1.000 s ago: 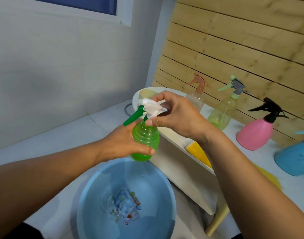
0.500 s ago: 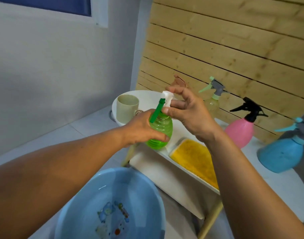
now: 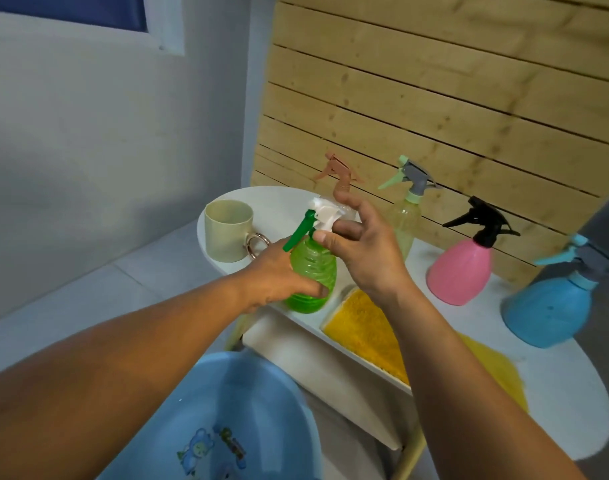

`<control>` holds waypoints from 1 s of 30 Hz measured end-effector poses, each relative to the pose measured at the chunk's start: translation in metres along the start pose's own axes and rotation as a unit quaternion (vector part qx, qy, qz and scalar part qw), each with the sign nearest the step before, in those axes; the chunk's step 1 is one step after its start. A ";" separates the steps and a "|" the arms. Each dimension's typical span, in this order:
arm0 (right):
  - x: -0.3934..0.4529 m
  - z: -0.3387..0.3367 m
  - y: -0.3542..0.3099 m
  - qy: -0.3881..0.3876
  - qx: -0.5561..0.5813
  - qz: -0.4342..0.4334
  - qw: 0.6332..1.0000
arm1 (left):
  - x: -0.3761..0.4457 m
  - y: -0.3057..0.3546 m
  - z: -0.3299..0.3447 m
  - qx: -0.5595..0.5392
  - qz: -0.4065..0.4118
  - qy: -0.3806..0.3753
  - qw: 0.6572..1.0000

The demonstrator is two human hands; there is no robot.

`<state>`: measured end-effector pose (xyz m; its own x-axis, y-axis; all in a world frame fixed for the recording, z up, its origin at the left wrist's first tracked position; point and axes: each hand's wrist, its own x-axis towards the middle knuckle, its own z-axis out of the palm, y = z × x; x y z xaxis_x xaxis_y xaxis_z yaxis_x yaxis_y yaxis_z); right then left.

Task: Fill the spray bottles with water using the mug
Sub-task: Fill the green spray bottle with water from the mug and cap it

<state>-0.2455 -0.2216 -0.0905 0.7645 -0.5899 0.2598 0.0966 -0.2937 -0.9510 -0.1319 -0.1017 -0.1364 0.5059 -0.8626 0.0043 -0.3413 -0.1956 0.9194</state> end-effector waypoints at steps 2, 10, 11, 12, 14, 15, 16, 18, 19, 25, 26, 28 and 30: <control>0.000 -0.003 0.001 0.012 0.008 0.009 1.000 | 0.003 -0.003 0.004 -0.014 0.005 0.004 1.000; -0.006 0.008 0.008 0.129 -0.064 0.000 0.990 | 0.006 -0.011 0.017 -0.054 0.000 0.032 0.998; -0.007 0.010 0.007 0.140 -0.068 -0.002 0.988 | 0.006 -0.011 0.018 -0.052 0.001 0.031 0.998; -0.008 0.012 0.006 0.148 -0.074 -0.004 0.986 | 0.005 -0.011 0.019 -0.050 0.005 0.031 0.998; -0.011 0.015 0.003 0.159 -0.093 -0.009 0.983 | 0.001 -0.010 0.022 -0.051 0.009 0.041 0.998; -0.012 0.017 0.002 0.164 -0.105 -0.009 0.981 | 0.000 -0.009 0.023 -0.054 0.009 0.049 0.997; -0.013 0.018 0.002 0.167 -0.116 -0.011 0.979 | -0.001 -0.008 0.024 -0.055 0.007 0.059 0.997; -0.013 0.019 0.002 0.164 -0.125 -0.012 0.978 | -0.003 -0.004 0.027 -0.044 0.007 0.092 0.995; -0.012 0.019 0.001 0.159 -0.124 -0.010 0.979 | -0.002 -0.002 0.030 -0.031 0.007 0.112 0.993; -0.004 0.009 0.008 0.130 -0.113 0.016 0.985 | -0.007 0.000 0.033 0.018 -0.004 0.077 0.997; -0.003 0.008 0.009 0.130 -0.117 0.018 0.984 | -0.007 -0.001 0.032 0.010 0.000 0.065 0.998; -0.001 0.007 0.010 0.132 -0.127 0.024 0.983 | -0.006 -0.004 0.030 0.001 0.000 0.071 0.997; -0.002 0.007 0.008 0.136 -0.141 0.030 0.980 | -0.003 -0.002 0.030 0.023 0.002 0.108 0.994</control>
<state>-0.2419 -0.2173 -0.0999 0.5613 -0.7800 0.2767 -0.1530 -0.4263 -0.8915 -0.1570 -0.1129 -0.1499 0.6604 -0.7446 0.0976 -0.3780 -0.2173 0.8999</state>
